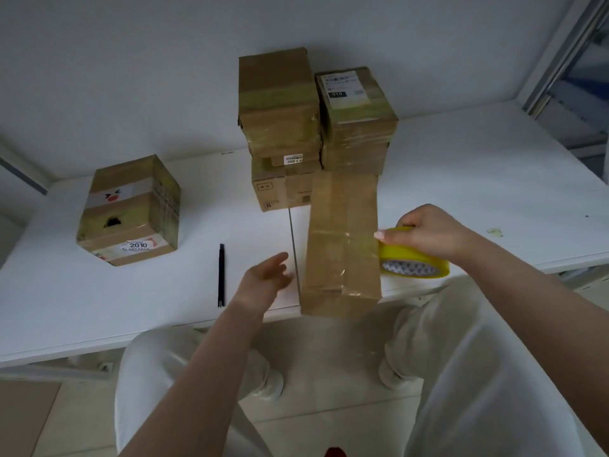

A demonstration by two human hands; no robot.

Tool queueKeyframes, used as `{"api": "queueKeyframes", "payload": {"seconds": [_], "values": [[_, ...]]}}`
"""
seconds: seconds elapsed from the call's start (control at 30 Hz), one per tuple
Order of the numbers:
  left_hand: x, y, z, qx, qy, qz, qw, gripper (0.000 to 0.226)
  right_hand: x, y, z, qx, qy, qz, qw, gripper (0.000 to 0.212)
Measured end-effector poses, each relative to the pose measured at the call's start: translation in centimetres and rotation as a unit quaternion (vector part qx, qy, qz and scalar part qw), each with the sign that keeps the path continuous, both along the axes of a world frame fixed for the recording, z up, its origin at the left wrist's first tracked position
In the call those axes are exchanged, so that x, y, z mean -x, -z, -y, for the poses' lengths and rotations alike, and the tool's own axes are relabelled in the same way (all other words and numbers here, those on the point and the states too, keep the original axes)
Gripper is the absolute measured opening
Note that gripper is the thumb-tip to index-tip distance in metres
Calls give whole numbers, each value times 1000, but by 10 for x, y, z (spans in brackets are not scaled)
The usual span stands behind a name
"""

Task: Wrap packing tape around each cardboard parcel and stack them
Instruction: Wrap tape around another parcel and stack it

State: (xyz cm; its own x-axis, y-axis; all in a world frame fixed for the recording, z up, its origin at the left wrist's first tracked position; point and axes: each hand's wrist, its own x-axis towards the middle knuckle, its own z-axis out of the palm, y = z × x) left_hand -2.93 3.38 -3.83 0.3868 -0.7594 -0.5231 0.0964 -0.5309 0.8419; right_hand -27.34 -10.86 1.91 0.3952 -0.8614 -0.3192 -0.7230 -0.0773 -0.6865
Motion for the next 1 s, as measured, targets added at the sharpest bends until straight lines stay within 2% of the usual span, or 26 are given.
{"api": "queueKeyframes", "payload": {"seconds": [0.1,0.13,0.2,0.23,0.3,0.37,0.4,0.43,0.57,0.67,0.73,0.83,0.9,1.0], "values": [[8,-33,14,40,-52,180,981,39,-18,5,-7,18,-17,-49,999,65],[15,-47,20,64,-37,242,968,39,-22,4,-9,21,-17,-55,998,63],[35,-68,31,93,73,342,932,51,-29,1,-11,16,-25,-66,997,59],[48,-75,35,67,156,382,909,69,-32,1,-11,8,-27,-63,998,59],[71,-71,39,-65,295,464,833,107,-33,0,-11,-15,-24,-39,999,56],[82,-58,40,-138,330,541,761,124,-33,-1,-11,-59,-15,3,998,51],[82,-55,40,-146,320,557,752,125,-32,-1,-11,-80,-11,26,996,50],[76,-51,42,-145,307,554,760,123,-31,-3,-10,-96,-10,46,994,52],[43,-55,47,-133,272,467,831,112,-29,-12,-9,-129,-14,143,981,72],[16,-59,43,-77,242,408,877,110,-34,-22,-9,-123,-34,199,972,70],[-6,-59,40,-42,223,331,916,112,-32,-25,-7,-110,-41,214,970,70],[-35,-58,28,12,155,159,975,117,-15,-20,-4,-96,-28,195,976,67],[-48,-51,17,32,101,60,993,111,0,-9,-5,-101,-15,177,979,59],[-51,-37,5,68,85,-5,994,95,7,5,-10,-98,-4,155,983,54]]}}
